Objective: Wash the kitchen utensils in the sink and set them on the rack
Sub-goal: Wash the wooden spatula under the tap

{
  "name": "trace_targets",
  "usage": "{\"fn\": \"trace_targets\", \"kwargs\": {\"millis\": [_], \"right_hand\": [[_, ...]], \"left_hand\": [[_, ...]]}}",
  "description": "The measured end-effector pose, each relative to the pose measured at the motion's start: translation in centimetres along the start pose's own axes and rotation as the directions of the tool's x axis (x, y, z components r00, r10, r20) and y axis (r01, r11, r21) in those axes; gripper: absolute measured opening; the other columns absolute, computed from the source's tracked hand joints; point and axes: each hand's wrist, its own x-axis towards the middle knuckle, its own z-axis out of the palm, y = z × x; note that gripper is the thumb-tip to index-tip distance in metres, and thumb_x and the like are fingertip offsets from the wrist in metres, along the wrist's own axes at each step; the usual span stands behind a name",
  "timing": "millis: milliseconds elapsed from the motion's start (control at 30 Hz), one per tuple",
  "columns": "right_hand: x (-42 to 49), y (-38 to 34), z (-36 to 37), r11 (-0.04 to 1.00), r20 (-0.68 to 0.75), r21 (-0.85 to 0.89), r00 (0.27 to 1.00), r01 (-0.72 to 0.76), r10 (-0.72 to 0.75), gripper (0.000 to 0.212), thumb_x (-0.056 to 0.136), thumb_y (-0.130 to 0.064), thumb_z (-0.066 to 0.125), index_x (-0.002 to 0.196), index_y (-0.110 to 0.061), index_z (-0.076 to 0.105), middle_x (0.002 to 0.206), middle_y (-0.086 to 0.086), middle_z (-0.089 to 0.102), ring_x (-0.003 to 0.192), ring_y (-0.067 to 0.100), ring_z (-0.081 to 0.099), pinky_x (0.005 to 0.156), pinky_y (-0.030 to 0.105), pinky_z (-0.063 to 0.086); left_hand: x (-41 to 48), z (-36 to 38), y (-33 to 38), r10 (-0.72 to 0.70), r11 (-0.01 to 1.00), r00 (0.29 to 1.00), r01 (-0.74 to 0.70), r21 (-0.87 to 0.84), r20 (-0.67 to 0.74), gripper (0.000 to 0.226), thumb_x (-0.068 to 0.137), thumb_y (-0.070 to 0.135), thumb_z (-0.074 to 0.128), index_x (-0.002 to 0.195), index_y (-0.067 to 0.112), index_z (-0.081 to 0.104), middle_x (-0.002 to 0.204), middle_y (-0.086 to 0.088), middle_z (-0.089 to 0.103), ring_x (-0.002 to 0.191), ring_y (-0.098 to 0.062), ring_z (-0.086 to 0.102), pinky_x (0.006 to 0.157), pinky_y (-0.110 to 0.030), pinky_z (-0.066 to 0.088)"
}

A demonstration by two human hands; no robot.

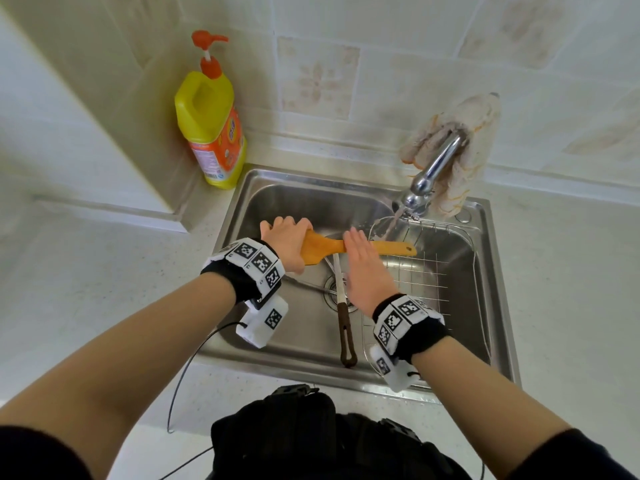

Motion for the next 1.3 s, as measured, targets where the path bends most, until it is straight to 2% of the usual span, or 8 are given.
{"fn": "trace_targets", "kwargs": {"millis": [233, 400, 633, 767, 867, 967, 1133, 1300], "right_hand": [[-0.1, 3.2, -0.1, 0.966, 0.085, 0.049, 0.965, -0.253, 0.248, 0.083, 0.086, 0.001, 0.05, 0.148, -0.003, -0.005, 0.157, 0.014, -0.007, 0.145, 0.026, -0.006, 0.119, 0.037, 0.0], [0.7, 0.7, -0.5, 0.998, -0.001, 0.045, 0.999, 0.046, -0.046, 0.074, 0.093, -0.006, 0.044, 0.148, -0.005, -0.005, 0.157, 0.011, -0.007, 0.145, 0.022, -0.007, 0.117, 0.031, -0.003], [-1.6, 6.5, -1.6, 0.979, 0.039, 0.09, 0.983, -0.183, 0.18, 0.04, 0.097, -0.016, 0.044, 0.135, -0.009, 0.037, 0.133, 0.006, 0.046, 0.123, 0.02, 0.044, 0.109, 0.033, 0.031], [-2.7, 8.0, -2.5, 0.984, 0.036, 0.005, 0.983, -0.181, 0.18, 0.029, 0.096, -0.026, 0.046, 0.12, -0.011, 0.047, 0.119, 0.004, 0.052, 0.11, 0.019, 0.049, 0.098, 0.031, 0.036], [-4.5, 9.4, -3.0, 0.974, -0.043, -0.037, 0.974, -0.225, 0.224, 0.024, 0.094, -0.028, 0.049, 0.11, -0.011, 0.049, 0.112, 0.003, 0.052, 0.104, 0.019, 0.047, 0.089, 0.029, 0.037], [-6.4, 10.6, -3.0, 0.956, -0.129, -0.12, 0.96, -0.266, 0.25, 0.016, 0.094, -0.022, 0.051, 0.106, -0.011, 0.05, 0.111, 0.003, 0.051, 0.105, 0.021, 0.046, 0.088, 0.03, 0.035], [-8.2, 11.0, -3.7, 0.956, -0.254, -0.047, 0.929, -0.29, 0.27, 0.012, 0.092, -0.01, 0.043, 0.1, -0.011, 0.053, 0.098, 0.005, 0.057, 0.096, 0.023, 0.053, 0.089, 0.031, 0.033], [-8.5, 9.9, -3.1, 0.943, -0.14, -0.004, 0.934, -0.332, 0.328, 0.029, 0.089, -0.004, 0.044, 0.117, -0.012, 0.048, 0.124, 0.007, 0.053, 0.123, 0.026, 0.046, 0.105, 0.031, 0.028]], "left_hand": [[-0.1, 0.6, -0.1, -0.001, 0.999, 0.999, 0.002, 0.053, -0.035, 0.075, 0.067, 0.02, 0.074, 0.131, 0.022, 0.035, 0.124, -0.006, 0.044, 0.118, -0.026, 0.039, 0.103, -0.043, 0.026], [0.1, 0.2, 0.8, 0.014, 0.998, 0.995, -0.009, 0.055, -0.094, 0.074, 0.069, 0.017, 0.072, 0.132, 0.022, 0.034, 0.124, -0.007, 0.043, 0.119, -0.026, 0.038, 0.102, -0.042, 0.026], [-0.1, 1.1, 2.7, 0.214, 0.933, 0.942, -0.119, 0.339, -0.257, 0.065, 0.068, 0.013, 0.071, 0.124, 0.018, 0.038, 0.117, -0.008, 0.045, 0.109, -0.026, 0.043, 0.096, -0.04, 0.033], [0.0, 1.8, 4.5, 0.274, 0.887, 0.889, -0.087, 0.454, -0.365, 0.061, 0.062, 0.03, 0.075, 0.113, 0.014, 0.046, 0.105, -0.009, 0.051, 0.095, -0.025, 0.05, 0.088, -0.04, 0.04], [0.6, 2.2, 5.9, 0.271, 0.916, 0.936, -0.179, 0.359, -0.224, 0.049, 0.08, 0.042, 0.06, 0.116, 0.013, 0.042, 0.115, -0.008, 0.05, 0.107, -0.026, 0.048, 0.094, -0.04, 0.035], [0.7, 3.1, 7.9, 0.353, 0.909, 0.933, -0.326, 0.261, -0.066, 0.03, 0.088, 0.03, 0.051, 0.113, 0.015, 0.047, 0.116, -0.005, 0.052, 0.109, -0.024, 0.05, 0.094, -0.039, 0.039], [0.2, 4.7, 10.4, 0.379, 0.925, 0.925, -0.378, 0.031, -0.03, 0.041, 0.089, 0.018, 0.05, 0.128, 0.016, 0.038, 0.124, -0.005, 0.046, 0.115, -0.025, 0.048, 0.1, -0.046, 0.037], [-0.3, 4.8, 10.7, 0.303, 0.927, 0.953, -0.286, 0.242, -0.032, 0.041, 0.089, 0.004, 0.049, 0.127, 0.011, 0.037, 0.123, -0.011, 0.041, 0.117, -0.029, 0.042, 0.101, -0.052, 0.036]]}}
